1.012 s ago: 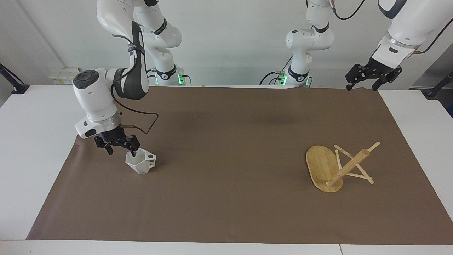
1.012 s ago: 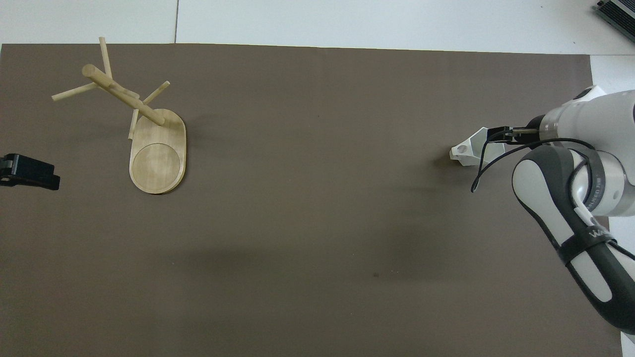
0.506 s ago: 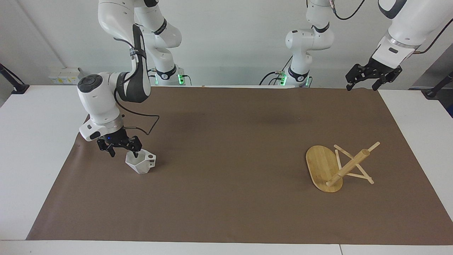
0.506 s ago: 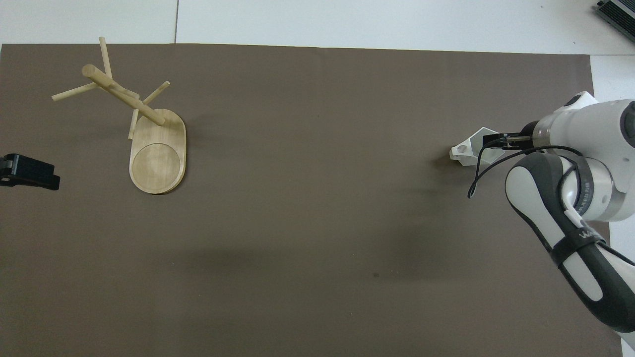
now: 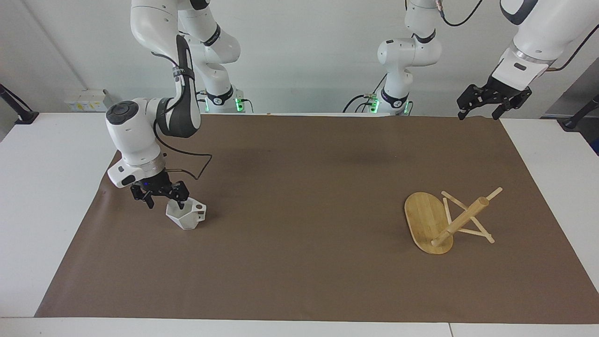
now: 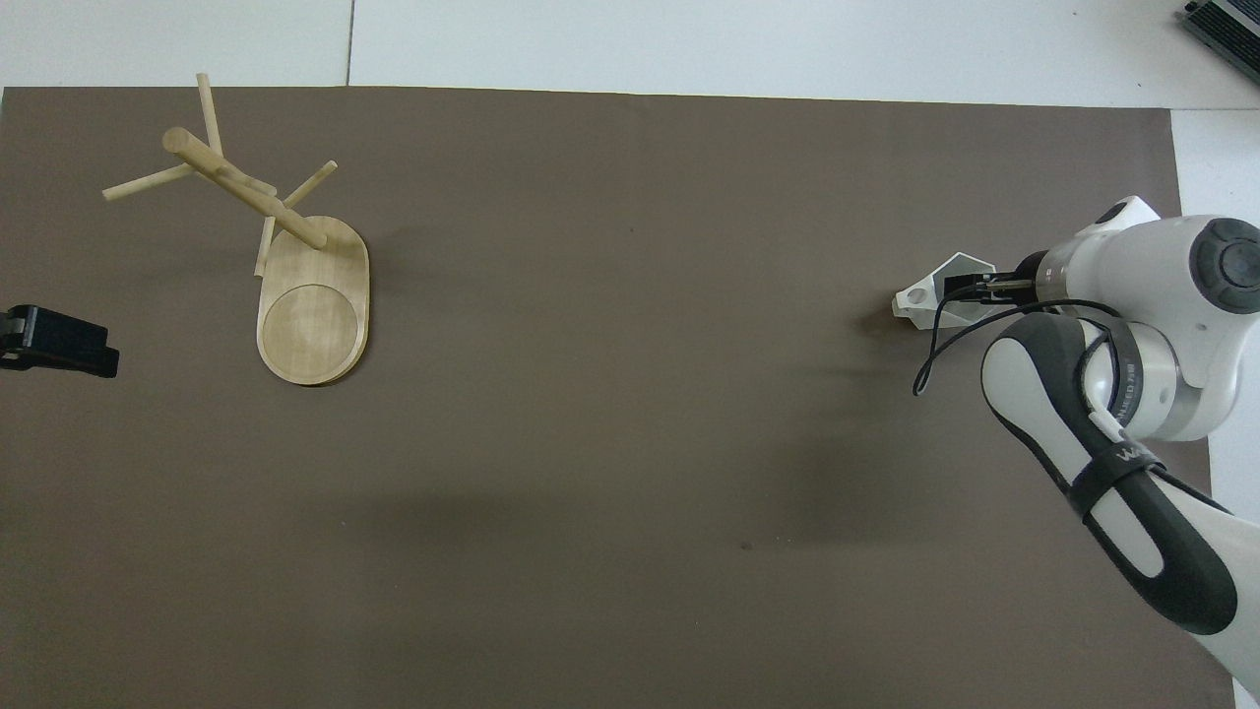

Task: Hang cup on rack
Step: 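Close the right gripper on the white cup's handle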

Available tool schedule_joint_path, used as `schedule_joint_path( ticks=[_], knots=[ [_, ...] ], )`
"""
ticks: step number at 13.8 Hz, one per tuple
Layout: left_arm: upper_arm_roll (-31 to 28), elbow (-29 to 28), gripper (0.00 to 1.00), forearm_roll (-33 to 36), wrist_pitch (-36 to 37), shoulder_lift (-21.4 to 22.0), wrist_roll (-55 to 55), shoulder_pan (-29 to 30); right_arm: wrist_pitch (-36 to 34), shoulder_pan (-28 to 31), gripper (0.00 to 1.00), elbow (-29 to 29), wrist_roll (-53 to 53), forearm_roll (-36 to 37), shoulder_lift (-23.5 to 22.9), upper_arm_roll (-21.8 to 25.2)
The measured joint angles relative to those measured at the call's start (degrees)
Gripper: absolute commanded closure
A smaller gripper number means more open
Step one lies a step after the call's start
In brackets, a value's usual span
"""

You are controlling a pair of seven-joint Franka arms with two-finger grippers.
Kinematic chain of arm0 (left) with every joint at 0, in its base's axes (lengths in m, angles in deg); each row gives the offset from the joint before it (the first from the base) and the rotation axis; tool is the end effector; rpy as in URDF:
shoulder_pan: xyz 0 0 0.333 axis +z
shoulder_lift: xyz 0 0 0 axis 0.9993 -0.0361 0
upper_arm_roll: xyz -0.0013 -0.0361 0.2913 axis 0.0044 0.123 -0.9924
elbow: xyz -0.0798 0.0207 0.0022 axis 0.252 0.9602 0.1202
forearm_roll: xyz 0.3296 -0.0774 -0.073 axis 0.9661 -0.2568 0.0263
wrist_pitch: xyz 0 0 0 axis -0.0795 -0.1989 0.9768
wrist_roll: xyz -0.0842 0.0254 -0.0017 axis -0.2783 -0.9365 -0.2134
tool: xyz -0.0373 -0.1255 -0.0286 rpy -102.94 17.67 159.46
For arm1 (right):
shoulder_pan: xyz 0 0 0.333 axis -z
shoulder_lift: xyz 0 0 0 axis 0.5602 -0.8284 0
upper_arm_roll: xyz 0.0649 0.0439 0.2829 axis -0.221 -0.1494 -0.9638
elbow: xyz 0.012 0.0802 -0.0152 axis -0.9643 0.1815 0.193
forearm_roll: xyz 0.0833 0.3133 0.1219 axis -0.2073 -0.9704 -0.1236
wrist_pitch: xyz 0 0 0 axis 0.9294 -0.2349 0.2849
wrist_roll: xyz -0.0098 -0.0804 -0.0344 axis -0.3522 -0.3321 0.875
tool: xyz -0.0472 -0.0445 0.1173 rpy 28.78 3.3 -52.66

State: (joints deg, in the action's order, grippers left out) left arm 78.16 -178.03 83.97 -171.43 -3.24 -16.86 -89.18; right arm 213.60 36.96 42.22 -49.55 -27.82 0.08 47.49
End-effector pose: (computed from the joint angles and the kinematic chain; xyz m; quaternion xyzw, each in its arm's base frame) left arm 0.4731 -0.0180 0.5901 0.9992 -0.0185 -0.0340 0.0048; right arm 0.5794 -0.0405 0.3282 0.9955 -0.0130 0.0932 0.0084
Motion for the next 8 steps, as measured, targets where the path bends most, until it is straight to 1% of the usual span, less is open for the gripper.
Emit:
schedule_joint_path(
  ticks=[8],
  knots=[
    [0.00, 0.00, 0.00, 0.00, 0.00, 0.00, 0.00, 0.00, 0.29, 0.23, 0.00, -0.45, 0.00, 0.00, -0.36, 0.10]
  ],
)
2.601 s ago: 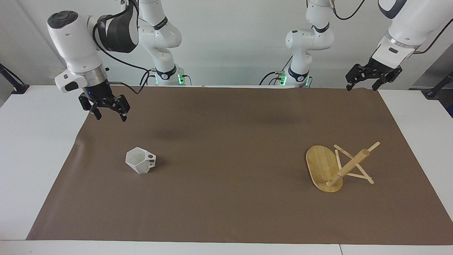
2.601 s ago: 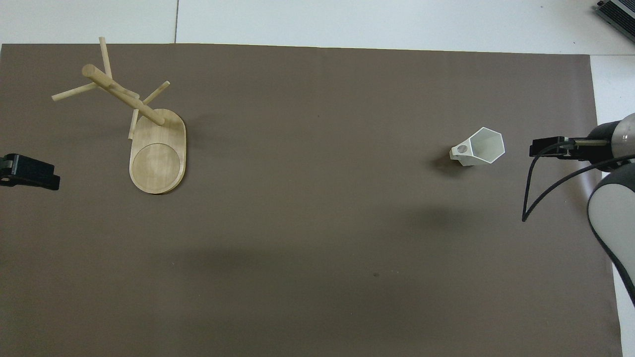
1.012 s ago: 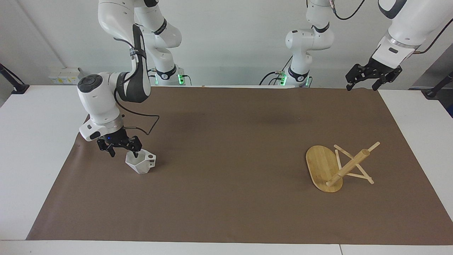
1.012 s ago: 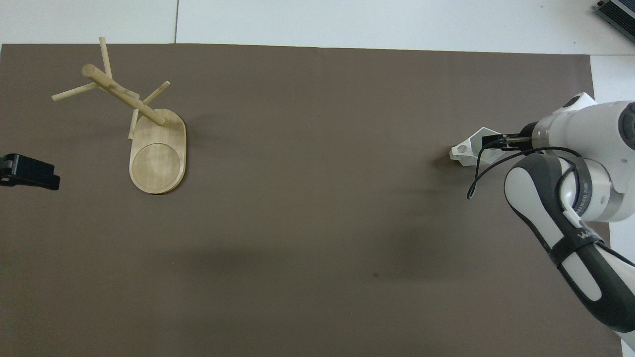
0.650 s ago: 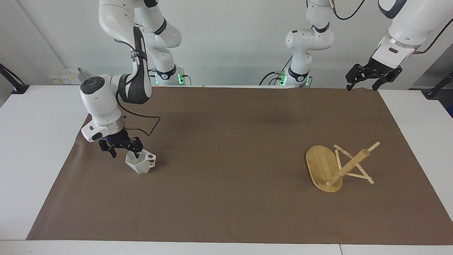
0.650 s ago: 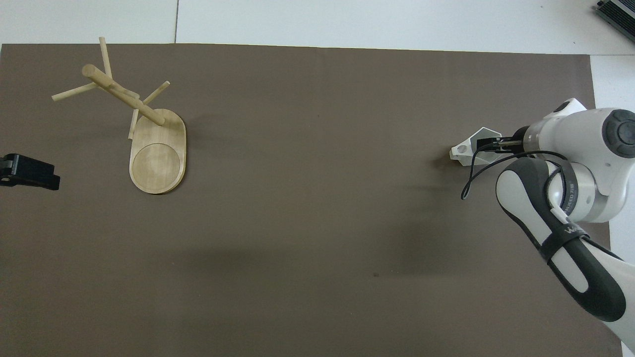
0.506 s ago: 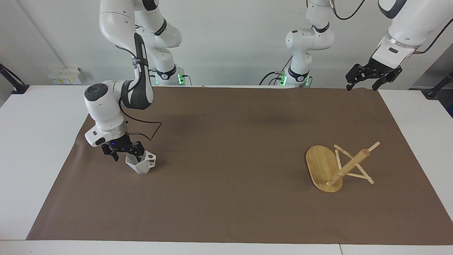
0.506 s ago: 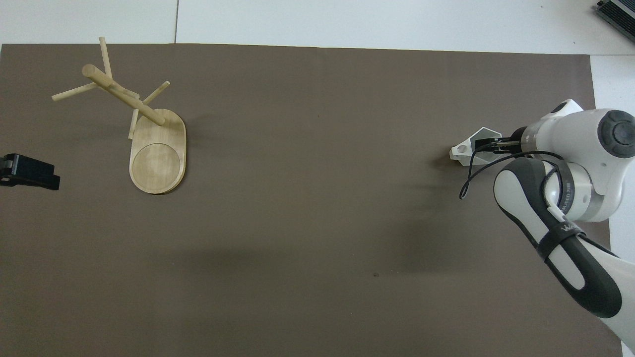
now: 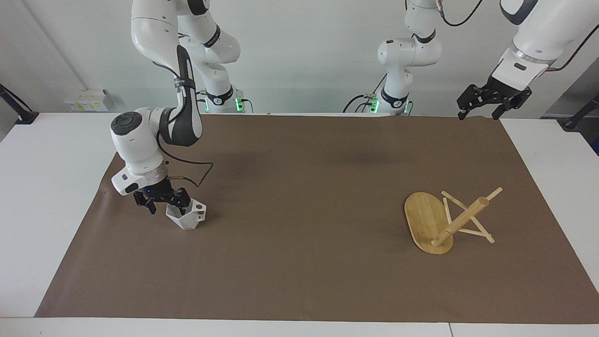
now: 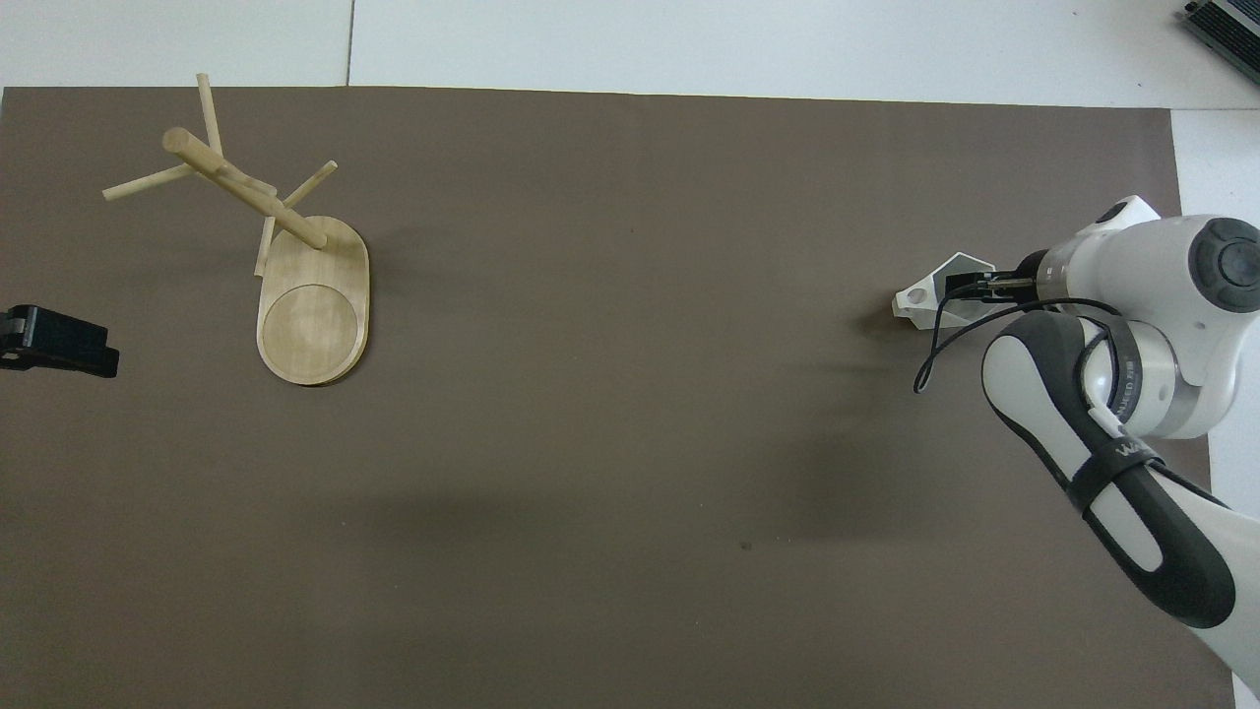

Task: Hang cup on rack
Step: 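Close the right gripper on the white cup's handle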

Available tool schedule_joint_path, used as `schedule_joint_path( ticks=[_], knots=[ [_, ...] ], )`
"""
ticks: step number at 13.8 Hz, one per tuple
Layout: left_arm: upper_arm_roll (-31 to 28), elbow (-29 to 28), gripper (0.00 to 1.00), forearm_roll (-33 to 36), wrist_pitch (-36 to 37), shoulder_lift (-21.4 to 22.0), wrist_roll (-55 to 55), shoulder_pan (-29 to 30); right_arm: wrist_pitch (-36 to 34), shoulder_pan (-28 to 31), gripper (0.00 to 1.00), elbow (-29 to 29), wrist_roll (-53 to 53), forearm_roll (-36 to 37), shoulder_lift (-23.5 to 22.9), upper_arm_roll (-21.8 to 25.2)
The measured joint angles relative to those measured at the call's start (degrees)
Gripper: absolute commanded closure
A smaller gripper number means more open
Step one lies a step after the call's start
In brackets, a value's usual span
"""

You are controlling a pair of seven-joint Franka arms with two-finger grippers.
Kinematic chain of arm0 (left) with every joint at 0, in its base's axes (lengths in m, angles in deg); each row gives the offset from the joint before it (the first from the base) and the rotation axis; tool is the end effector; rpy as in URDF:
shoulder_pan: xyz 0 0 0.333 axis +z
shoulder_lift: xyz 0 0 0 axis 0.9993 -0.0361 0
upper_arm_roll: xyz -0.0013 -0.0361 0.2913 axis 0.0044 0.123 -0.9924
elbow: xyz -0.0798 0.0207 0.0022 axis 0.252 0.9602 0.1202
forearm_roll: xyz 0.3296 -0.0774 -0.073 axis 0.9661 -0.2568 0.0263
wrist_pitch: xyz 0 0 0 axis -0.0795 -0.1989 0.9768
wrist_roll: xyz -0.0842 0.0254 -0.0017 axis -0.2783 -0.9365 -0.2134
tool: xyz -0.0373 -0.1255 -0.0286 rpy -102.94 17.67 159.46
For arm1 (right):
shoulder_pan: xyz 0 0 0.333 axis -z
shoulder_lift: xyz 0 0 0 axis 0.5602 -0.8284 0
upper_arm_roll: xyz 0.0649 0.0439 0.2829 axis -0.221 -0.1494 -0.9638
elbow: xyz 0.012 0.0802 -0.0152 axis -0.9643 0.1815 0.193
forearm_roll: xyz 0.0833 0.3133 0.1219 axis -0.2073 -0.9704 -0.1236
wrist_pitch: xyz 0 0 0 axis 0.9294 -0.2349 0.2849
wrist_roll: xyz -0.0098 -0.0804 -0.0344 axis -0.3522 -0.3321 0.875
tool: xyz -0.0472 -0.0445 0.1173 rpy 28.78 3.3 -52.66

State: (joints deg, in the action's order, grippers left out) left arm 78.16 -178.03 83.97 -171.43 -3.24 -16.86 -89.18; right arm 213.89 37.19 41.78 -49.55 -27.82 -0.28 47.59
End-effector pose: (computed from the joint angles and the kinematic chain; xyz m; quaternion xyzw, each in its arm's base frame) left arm 0.4731 -0.0180 0.5901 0.9992 -0.0185 -0.0340 0.0048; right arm 0.5817 -0.0440 0.3283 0.9952 -0.0158 0.0964 0.0091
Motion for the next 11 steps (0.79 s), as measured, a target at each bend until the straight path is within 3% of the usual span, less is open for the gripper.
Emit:
schedule_joint_path(
  ticks=[3, 8, 11],
  knots=[
    [0.00, 0.00, 0.00, 0.00, 0.00, 0.00, 0.00, 0.00, 0.00, 0.00, 0.00, -0.37, 0.00, 0.00, 0.01, 0.00],
    [0.00, 0.00, 0.00, 0.00, 0.00, 0.00, 0.00, 0.00, 0.00, 0.00, 0.38, -0.41, -0.02, 0.00, 0.01, 0.00],
    [0.00, 0.00, 0.00, 0.00, 0.00, 0.00, 0.00, 0.00, -0.01, 0.00, 0.55, -0.41, -0.02, 0.00, 0.01, -0.01]
  ],
)
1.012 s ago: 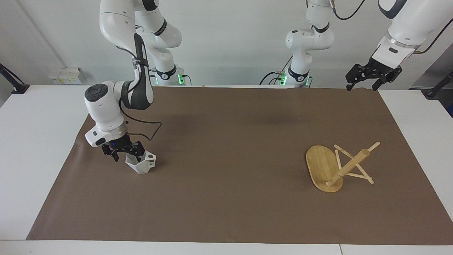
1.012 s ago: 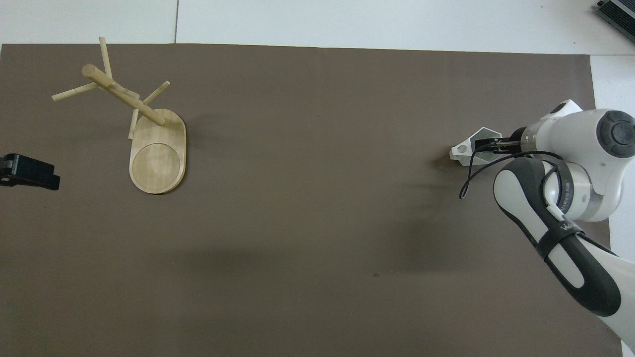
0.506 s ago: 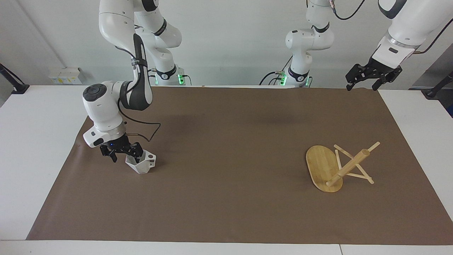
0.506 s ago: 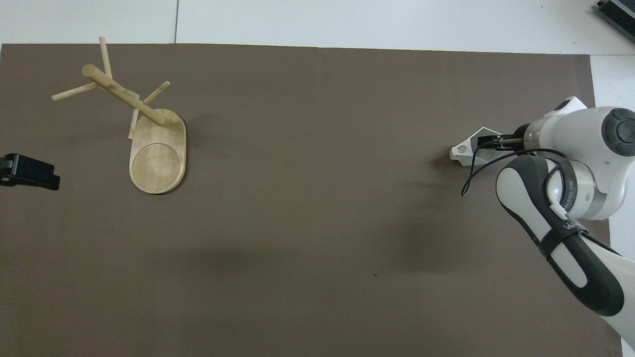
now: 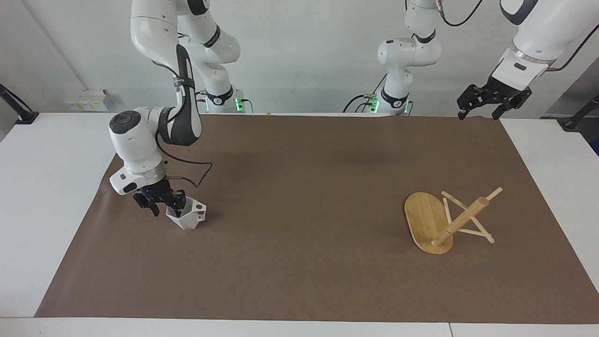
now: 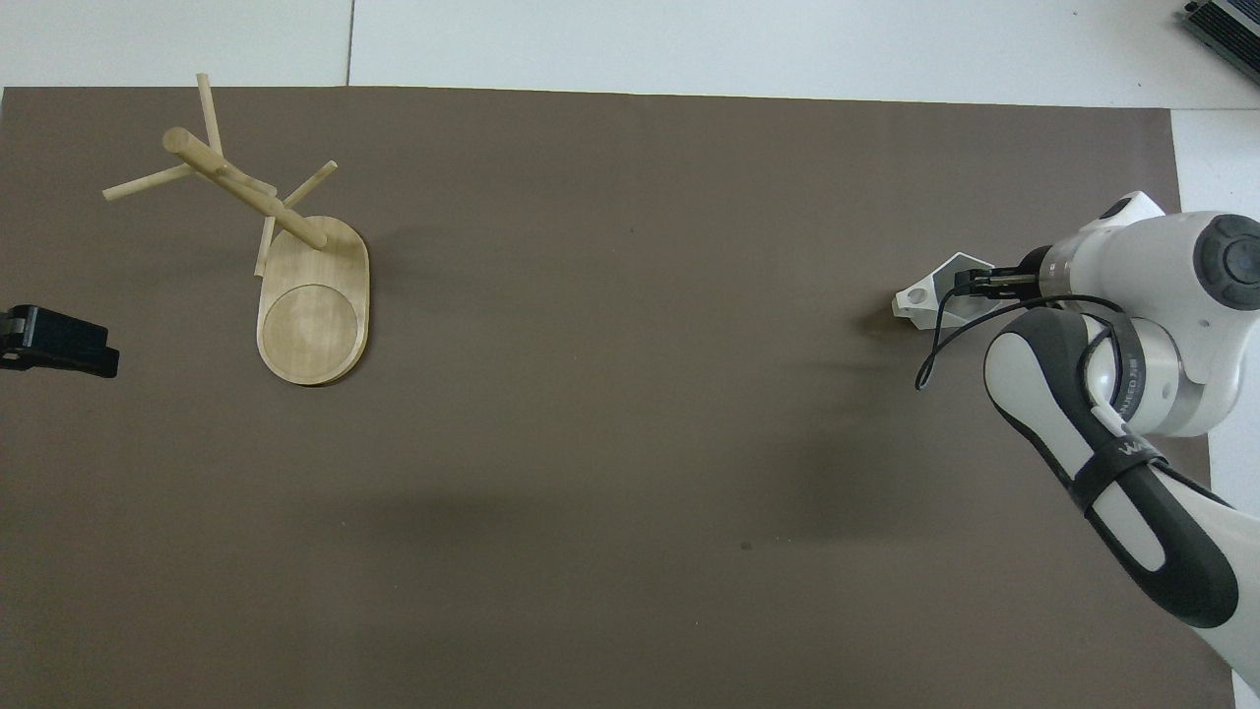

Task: Hang cup on rack
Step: 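Close the right gripper on the white cup's handle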

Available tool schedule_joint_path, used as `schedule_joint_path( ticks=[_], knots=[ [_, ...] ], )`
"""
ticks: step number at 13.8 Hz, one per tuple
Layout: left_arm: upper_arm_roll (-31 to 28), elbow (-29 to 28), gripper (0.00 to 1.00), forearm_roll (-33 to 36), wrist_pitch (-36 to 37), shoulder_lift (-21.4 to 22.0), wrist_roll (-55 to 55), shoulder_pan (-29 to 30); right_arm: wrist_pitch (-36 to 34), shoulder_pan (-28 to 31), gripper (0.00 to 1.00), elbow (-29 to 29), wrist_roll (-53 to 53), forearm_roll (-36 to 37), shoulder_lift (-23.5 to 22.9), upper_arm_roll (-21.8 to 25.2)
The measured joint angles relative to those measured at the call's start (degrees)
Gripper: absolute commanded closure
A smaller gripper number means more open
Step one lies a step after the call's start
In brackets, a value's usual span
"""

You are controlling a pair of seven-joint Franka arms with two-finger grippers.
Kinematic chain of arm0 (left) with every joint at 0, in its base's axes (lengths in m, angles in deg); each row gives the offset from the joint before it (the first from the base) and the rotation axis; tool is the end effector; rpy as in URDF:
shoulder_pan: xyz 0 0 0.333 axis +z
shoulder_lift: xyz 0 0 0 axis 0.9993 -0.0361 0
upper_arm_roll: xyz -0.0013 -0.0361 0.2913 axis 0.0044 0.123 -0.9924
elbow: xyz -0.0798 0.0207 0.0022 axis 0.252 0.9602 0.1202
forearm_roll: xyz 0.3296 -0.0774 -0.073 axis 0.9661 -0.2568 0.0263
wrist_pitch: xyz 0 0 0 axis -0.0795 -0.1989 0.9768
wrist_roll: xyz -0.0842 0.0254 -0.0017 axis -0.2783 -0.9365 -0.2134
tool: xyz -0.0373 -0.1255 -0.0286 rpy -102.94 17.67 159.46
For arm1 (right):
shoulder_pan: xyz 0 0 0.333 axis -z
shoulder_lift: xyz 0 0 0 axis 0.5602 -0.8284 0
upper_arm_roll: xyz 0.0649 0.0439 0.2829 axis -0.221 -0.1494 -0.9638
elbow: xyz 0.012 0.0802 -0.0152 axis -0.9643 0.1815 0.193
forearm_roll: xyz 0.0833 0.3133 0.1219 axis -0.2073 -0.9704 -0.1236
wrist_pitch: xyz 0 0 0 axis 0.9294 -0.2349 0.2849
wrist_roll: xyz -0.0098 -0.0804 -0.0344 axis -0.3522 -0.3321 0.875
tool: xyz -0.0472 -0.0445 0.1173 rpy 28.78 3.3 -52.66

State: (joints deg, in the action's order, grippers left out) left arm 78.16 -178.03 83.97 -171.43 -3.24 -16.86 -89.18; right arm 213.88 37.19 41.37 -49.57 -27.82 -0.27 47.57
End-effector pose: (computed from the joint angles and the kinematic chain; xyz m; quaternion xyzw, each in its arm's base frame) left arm 0.4731 -0.0180 0.5901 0.9992 -0.0185 -0.0340 0.0048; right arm 0.5836 -0.0439 0.3315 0.9948 -0.0154 0.1000 0.0093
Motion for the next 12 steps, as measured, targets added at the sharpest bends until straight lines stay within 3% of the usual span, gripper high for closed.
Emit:
schedule_joint_path(
  ticks=[10, 12],
  knots=[
    [0.00, 0.00, 0.00, 0.00, 0.00, 0.00, 0.00, 0.00, 0.00, 0.00, 1.00, 0.00, -0.01, 0.00, 0.00, -0.01],
    [0.00, 0.00, 0.00, 0.00, 0.00, 0.00, 0.00, 0.00, -0.02, -0.01, 1.00, -0.04, 0.00, -0.01, 0.13, -0.04]
  ],
)
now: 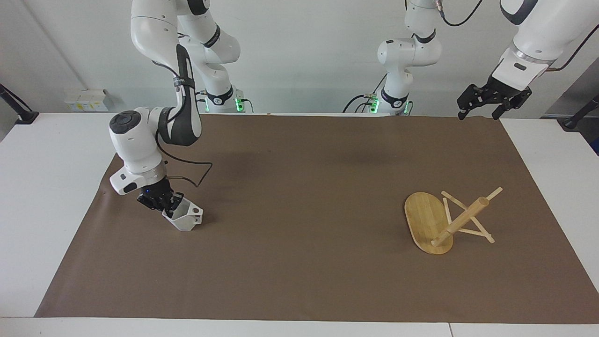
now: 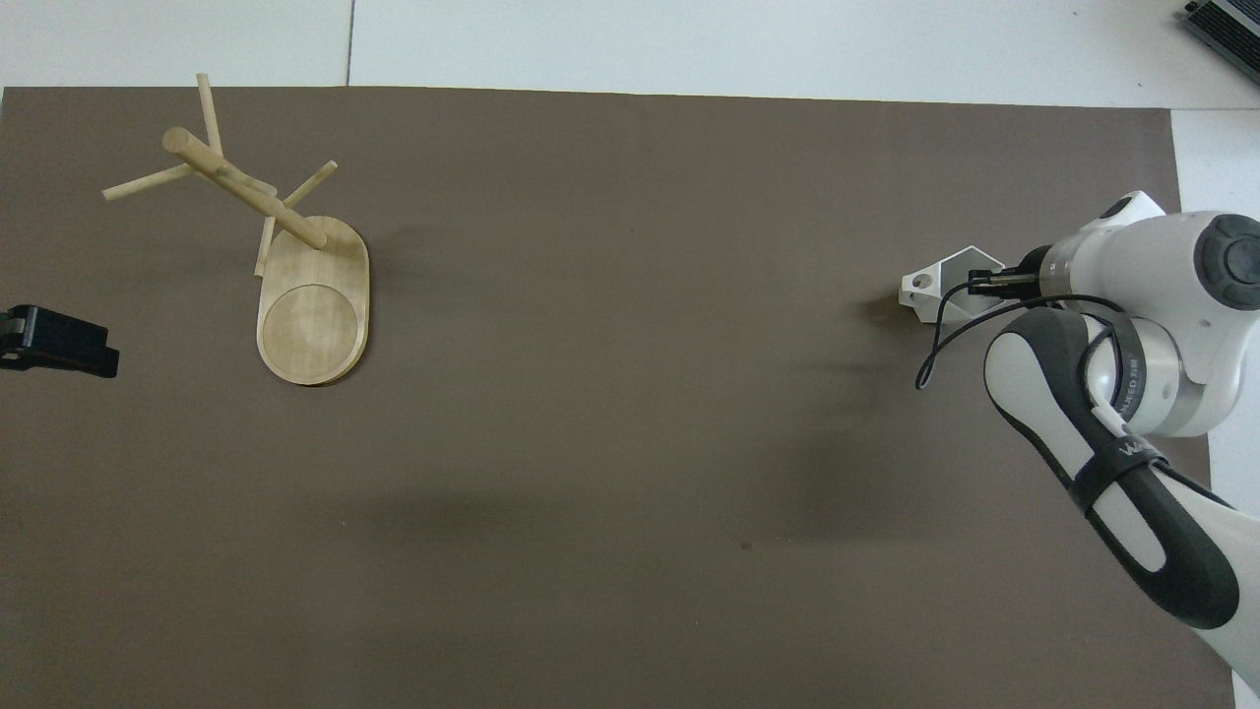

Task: Hang cup on rack
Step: 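Close the right gripper on the white cup's handle, then lift the cup with the right gripper while the left gripper approaches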

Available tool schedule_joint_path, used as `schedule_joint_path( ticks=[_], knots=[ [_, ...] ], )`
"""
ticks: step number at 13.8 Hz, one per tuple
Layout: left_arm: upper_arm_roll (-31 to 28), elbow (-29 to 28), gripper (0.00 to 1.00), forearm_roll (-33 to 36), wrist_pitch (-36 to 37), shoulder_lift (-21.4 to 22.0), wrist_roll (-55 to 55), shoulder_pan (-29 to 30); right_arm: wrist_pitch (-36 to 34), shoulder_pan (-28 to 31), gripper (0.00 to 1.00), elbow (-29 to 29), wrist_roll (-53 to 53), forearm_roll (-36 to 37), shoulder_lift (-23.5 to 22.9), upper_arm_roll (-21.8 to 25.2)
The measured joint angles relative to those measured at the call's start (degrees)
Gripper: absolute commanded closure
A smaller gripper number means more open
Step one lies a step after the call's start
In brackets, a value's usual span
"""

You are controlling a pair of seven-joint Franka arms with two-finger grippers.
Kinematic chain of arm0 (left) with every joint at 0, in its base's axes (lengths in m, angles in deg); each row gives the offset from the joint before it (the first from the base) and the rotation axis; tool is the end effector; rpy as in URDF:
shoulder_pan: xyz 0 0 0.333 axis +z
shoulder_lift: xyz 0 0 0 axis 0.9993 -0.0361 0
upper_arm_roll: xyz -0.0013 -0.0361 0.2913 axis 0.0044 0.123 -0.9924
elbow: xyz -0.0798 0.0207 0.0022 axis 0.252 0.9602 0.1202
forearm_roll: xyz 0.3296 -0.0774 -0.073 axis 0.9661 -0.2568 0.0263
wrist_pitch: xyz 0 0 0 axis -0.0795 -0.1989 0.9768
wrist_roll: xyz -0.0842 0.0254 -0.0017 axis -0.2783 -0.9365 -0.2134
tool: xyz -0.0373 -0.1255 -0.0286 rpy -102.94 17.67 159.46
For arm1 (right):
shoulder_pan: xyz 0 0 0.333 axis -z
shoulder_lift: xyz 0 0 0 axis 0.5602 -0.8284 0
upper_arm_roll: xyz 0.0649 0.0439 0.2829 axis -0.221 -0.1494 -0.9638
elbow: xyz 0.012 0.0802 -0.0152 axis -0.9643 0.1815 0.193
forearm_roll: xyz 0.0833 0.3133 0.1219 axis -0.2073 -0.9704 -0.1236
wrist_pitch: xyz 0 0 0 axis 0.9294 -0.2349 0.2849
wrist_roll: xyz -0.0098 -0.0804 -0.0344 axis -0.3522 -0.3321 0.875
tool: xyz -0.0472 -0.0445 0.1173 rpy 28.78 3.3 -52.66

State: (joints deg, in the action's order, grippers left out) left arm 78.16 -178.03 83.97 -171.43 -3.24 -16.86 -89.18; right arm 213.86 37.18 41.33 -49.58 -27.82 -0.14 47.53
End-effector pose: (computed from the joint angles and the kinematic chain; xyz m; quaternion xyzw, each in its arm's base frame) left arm 0.4731 -0.0180 0.5901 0.9992 -0.0185 -0.0340 0.0048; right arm 0.5838 -0.0434 0.3330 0.9947 -0.0149 0.1013 0.0092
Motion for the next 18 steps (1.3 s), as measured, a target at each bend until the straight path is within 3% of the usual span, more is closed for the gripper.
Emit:
schedule_joint_path(
  ticks=[7, 11, 15, 18],
  knots=[
    [0.00, 0.00, 0.00, 0.00, 0.00, 0.00, 0.00, 0.00, -4.51, -0.01, 1.00, -1.41, 0.00, -0.02, 0.12, -0.06],
    [0.00, 0.00, 0.00, 0.00, 0.00, 0.00, 0.00, 0.00, -11.87, -0.02, 1.00, -5.28, 0.28, -0.06, 0.57, -0.16],
    [0.00, 0.00, 0.00, 0.00, 0.00, 0.00, 0.00, 0.00, -20.43, -0.13, 1.00, -10.52, 4.22, -0.22, 2.06, -3.16],
    [0.00, 0.00, 0.00, 0.00, 0.00, 0.00, 0.00, 0.00, -24.78, -0.41, 1.00, -13.75, 7.58, -5.93, 2.65, -5.50]
  ],
)
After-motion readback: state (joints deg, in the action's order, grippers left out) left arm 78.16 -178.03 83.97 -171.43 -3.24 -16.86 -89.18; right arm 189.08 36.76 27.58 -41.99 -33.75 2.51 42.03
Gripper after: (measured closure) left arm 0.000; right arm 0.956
